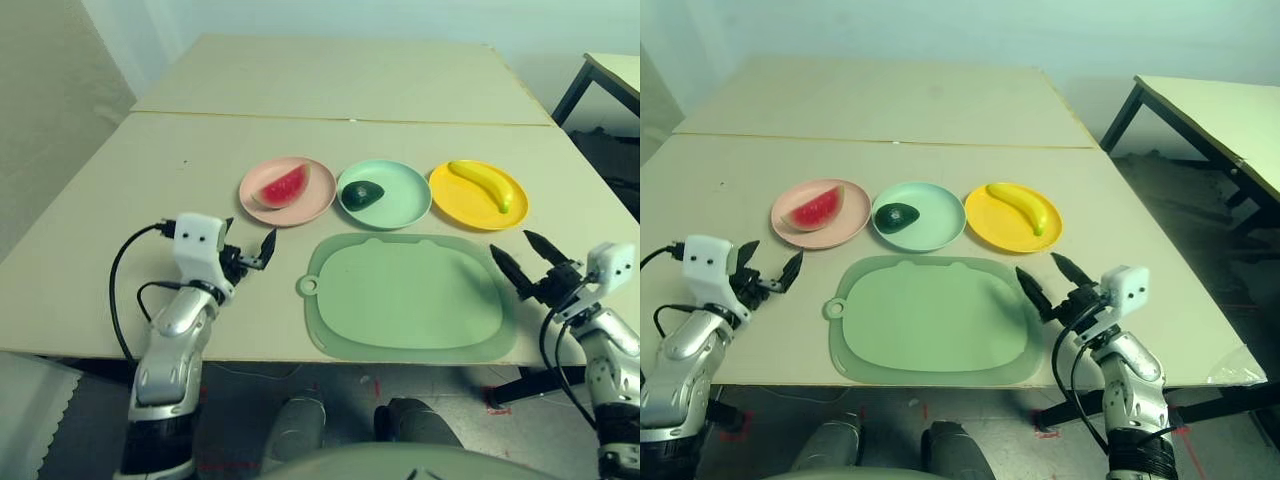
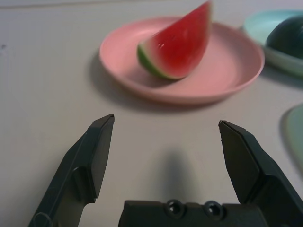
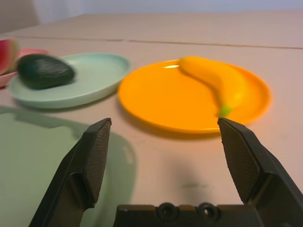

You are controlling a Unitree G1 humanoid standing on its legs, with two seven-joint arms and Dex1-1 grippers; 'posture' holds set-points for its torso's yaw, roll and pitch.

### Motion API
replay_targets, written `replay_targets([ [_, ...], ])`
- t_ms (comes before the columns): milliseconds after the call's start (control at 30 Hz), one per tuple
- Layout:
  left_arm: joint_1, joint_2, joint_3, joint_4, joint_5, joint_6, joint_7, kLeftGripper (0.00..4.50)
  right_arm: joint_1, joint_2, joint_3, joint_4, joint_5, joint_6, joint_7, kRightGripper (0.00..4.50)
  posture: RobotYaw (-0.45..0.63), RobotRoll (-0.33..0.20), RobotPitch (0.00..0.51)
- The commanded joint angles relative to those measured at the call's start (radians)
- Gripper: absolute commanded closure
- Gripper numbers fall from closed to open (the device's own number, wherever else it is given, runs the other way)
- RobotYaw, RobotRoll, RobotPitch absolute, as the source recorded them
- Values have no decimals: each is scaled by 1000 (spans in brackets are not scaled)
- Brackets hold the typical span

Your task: Place the fruits into color-matched plates.

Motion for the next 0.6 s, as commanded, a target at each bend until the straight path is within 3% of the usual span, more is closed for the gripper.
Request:
replay_targets([
  [33,18,6,-3,21,7,-28,9,12,-3,-22,-45,81,6,-35,3,0,128,0,89],
  [267,18,20,13,28,7,-39,33,12,-45,-48,-54,200,-11,-99,34,0,143,0,89],
  [600,4,43,55,40,-6,-38,51,12,-18,-14,-28,185,-29,-137,53,0,167,0,105],
])
